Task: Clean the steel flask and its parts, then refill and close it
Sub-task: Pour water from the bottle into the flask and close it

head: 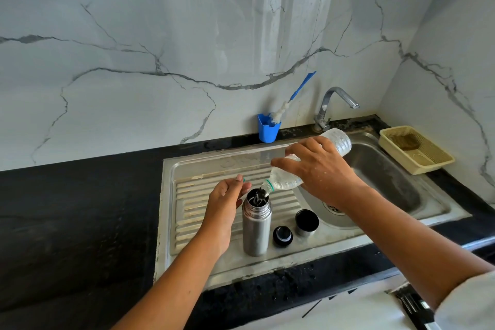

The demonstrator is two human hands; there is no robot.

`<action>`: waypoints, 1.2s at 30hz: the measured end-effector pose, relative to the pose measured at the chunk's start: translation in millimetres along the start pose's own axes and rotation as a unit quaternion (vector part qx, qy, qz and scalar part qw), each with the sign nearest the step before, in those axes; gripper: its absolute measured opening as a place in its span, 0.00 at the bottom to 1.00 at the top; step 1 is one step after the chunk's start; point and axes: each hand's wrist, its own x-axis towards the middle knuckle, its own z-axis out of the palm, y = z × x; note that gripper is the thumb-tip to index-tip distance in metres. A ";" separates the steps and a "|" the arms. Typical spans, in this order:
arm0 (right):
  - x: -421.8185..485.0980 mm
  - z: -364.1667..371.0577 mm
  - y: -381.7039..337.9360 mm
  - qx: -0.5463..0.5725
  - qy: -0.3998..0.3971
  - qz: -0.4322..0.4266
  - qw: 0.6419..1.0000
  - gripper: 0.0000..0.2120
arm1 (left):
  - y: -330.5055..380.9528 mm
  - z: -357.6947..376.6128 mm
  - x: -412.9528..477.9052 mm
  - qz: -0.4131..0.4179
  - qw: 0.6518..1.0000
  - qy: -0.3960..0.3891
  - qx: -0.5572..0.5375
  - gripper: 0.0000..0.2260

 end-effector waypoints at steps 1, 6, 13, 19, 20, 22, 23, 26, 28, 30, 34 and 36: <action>0.2 -0.5 0.3 -0.002 0.000 0.000 1.000 0.37 | 0.0 0.2 -0.2 -0.001 1.000 0.000 0.000 0.08; 1.5 -2.6 0.9 -0.005 -0.001 0.000 1.000 0.36 | 0.1 1.3 -1.6 -0.005 1.000 -0.002 -0.003 0.08; 1.0 -1.3 2.4 -0.008 0.001 -0.003 1.000 0.36 | 0.7 2.4 -3.0 -0.003 1.000 0.001 -0.002 0.09; 0.9 -2.3 1.5 -0.013 -0.005 -0.002 1.000 0.39 | 0.8 1.6 -3.4 -0.001 1.000 0.004 -0.002 0.08; 1.1 -2.5 1.6 -0.013 -0.004 -0.002 1.000 0.39 | 0.8 1.5 -3.6 -0.002 1.000 0.004 -0.001 0.08; 1.3 -2.8 1.6 -0.014 -0.001 -0.003 1.000 0.38 | 1.0 1.4 -4.6 -0.003 1.000 0.002 -0.001 0.09; 1.4 -2.9 1.6 -0.014 0.001 -0.004 1.000 0.38 | 1.3 1.4 -4.9 -0.003 1.000 0.002 -0.002 0.09; 0.8 -3.1 1.6 -0.016 -0.001 -0.005 1.000 0.38 | 1.8 1.6 -5.2 -0.004 1.000 0.004 -0.005 0.09; 0.6 -3.8 1.4 -0.018 -0.003 -0.006 1.000 0.38 | 2.1 1.4 -5.0 -0.005 1.000 0.004 -0.004 0.09; 0.8 -5.1 1.7 -0.020 -0.006 -0.005 1.000 0.37 | 2.0 1.7 -4.6 -0.006 1.000 0.003 -0.002 0.09; 1.0 -7.1 2.8 -0.024 -0.011 -0.005 1.000 0.36 | 1.7 2.8 -4.4 -0.005 1.000 0.001 -0.001 0.08; 1.3 -8.0 3.0 -0.026 -0.009 -0.006 1.000 0.34 | 1.4 2.7 -4.2 -0.007 1.000 0.001 -0.002 0.08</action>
